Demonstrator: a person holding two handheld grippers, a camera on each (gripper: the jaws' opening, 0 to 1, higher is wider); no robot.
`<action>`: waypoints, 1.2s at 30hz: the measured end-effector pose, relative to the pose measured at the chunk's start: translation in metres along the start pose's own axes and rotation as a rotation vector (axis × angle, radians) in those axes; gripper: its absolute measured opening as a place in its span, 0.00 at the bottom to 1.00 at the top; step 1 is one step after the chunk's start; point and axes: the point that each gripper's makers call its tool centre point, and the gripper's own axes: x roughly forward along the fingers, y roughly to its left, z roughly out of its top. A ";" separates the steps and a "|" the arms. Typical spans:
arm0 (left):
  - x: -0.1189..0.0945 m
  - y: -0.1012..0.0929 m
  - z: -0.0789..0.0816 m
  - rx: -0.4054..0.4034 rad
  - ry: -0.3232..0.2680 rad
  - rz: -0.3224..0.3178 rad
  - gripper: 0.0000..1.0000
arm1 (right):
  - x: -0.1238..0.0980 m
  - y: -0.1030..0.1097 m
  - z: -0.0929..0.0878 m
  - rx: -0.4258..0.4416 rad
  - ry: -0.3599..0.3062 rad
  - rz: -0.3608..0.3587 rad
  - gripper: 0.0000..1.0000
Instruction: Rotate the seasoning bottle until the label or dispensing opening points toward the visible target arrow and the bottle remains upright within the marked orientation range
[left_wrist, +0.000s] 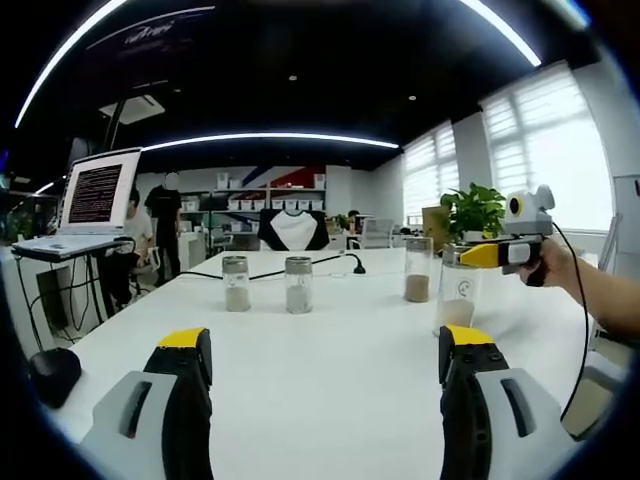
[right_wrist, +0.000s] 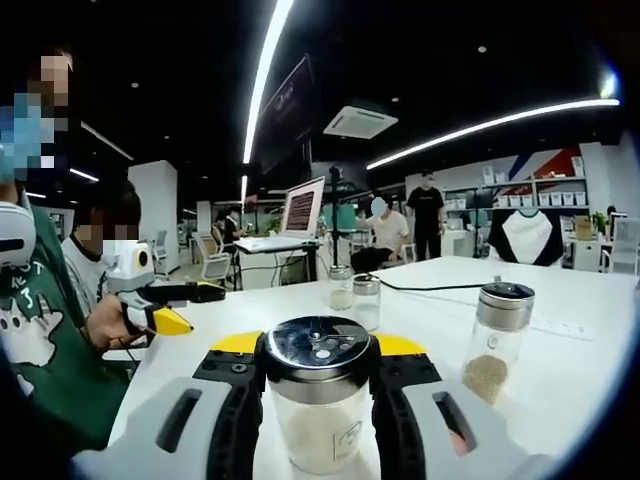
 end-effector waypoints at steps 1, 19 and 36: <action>0.000 0.000 0.000 0.000 0.000 -0.001 0.99 | 0.000 0.000 0.000 0.000 0.003 -0.004 0.39; 0.000 0.002 -0.002 -0.020 0.005 0.001 0.99 | 0.000 -0.003 -0.001 -0.012 0.009 -0.065 0.39; 0.000 0.001 -0.002 -0.034 0.001 -0.007 0.98 | 0.001 -0.006 -0.001 -0.011 0.000 -0.151 0.39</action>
